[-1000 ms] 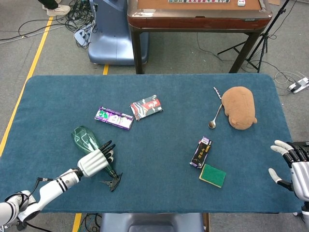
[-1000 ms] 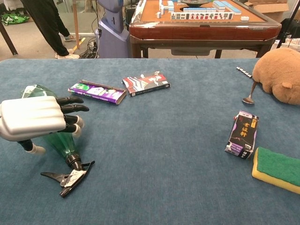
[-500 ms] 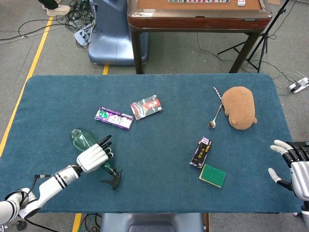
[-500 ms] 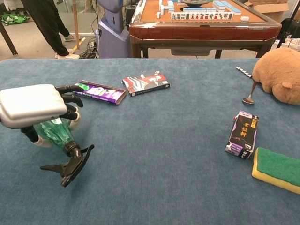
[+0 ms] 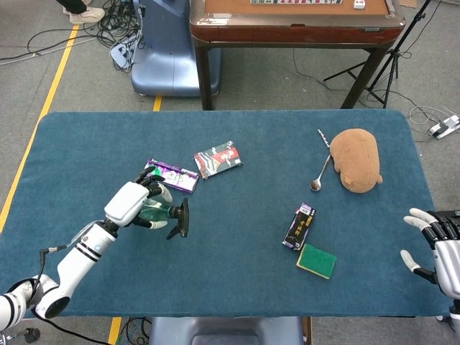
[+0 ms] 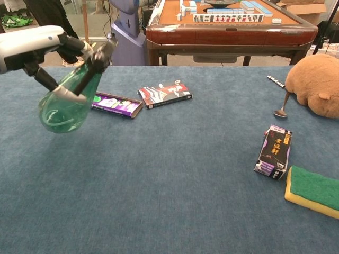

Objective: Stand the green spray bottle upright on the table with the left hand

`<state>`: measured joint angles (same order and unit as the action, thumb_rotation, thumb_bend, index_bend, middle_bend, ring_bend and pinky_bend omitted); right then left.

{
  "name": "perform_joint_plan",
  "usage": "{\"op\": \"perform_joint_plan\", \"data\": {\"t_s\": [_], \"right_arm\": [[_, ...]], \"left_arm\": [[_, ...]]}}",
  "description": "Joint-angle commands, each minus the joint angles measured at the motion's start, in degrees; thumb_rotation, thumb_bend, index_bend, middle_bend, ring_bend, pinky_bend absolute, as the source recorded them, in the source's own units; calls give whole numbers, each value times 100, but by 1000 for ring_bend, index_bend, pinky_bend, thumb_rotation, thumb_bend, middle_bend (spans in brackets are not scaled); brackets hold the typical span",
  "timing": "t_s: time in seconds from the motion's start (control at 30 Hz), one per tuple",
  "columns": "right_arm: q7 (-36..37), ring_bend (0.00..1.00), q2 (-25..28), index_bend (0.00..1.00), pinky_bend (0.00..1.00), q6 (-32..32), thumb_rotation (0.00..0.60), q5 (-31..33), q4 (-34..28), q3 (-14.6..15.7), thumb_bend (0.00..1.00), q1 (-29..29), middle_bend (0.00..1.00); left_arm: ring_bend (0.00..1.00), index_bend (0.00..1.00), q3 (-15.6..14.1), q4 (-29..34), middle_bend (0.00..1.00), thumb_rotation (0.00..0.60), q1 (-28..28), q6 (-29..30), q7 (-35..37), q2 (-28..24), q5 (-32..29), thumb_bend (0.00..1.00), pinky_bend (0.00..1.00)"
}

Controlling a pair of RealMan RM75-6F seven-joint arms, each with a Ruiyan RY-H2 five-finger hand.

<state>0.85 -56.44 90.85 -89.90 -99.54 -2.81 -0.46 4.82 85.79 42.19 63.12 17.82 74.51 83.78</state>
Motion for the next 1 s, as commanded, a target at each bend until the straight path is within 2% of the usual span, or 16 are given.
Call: {"op": "perform_joint_plan", "data": {"t_s": [0.03, 0.23, 0.43, 0.7, 0.93, 1.0], "right_arm": [[-11, 150, 2, 293, 176, 4, 600, 4, -1, -2, 253, -3, 232], [-36, 150, 3, 293, 176, -6, 600, 4, -14, -7, 253, 6, 232], [-26, 150, 4, 293, 176, -40, 600, 11, -33, 3, 253, 15, 232], [-36, 150, 25, 293, 176, -11, 600, 26, -52, 13, 253, -18, 232], [-13, 150, 19, 293, 176, 7, 600, 16, -34, 15, 253, -29, 232], [3, 150, 12, 293, 176, 3, 600, 20, -22, 15, 252, -28, 232]], "left_arm": [[187, 501, 511, 48, 495, 600, -90, -183, 1254, 84, -711, 222, 0], [182, 495, 757, -145, 495, 600, -264, -328, 2009, 369, -1223, 221, 0], [177, 490, 835, -551, 495, 600, -449, -201, 2495, 761, -1228, 221, 0], [177, 488, 882, -1118, 495, 600, -657, 109, 2729, 1280, -1122, 221, 0], [176, 461, 855, -1292, 479, 600, -771, 207, 2642, 1338, -978, 221, 0], [167, 437, 833, -1297, 443, 600, -820, 220, 2603, 1341, -962, 221, 0]]}}
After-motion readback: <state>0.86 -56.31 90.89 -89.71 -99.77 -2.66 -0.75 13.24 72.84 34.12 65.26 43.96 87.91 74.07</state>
